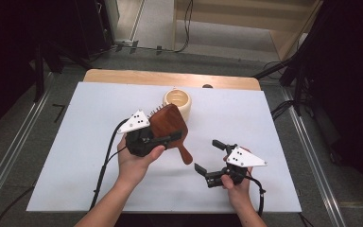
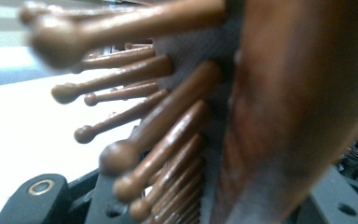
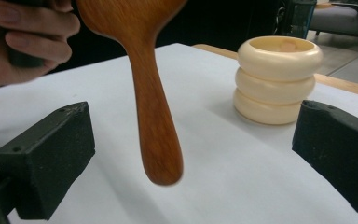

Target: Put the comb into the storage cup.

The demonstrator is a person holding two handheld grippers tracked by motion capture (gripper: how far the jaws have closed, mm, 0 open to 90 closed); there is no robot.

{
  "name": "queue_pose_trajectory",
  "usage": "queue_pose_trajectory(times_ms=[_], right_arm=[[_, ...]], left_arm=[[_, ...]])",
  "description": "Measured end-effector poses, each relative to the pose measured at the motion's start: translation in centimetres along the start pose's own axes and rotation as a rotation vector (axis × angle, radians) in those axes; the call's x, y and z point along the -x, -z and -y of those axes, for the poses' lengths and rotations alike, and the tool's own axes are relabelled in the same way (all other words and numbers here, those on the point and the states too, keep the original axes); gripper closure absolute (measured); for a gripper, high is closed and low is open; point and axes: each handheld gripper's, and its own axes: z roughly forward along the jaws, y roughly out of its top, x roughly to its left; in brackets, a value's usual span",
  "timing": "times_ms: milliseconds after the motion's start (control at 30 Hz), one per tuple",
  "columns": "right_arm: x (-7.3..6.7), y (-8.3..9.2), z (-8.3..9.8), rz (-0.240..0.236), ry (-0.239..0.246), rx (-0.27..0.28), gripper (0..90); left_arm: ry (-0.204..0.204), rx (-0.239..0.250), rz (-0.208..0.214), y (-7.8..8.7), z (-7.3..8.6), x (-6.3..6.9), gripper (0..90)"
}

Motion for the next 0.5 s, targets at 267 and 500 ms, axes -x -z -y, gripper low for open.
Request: queue_pose_trajectory(times_ms=[267,500], right_arm=[[1.0,1.0,0.7,0.023,0.007,-0.008,0.0],[1.8,1.9,1.2,0.049,0.005,-0.011,0.0]], left_arm=[[-0.002,-0.002,-0.009,0.2,-0.4,-0.4,59.0],[-0.003,-0.001,-0.005,0.3,-0.8,-0.6,59.0]])
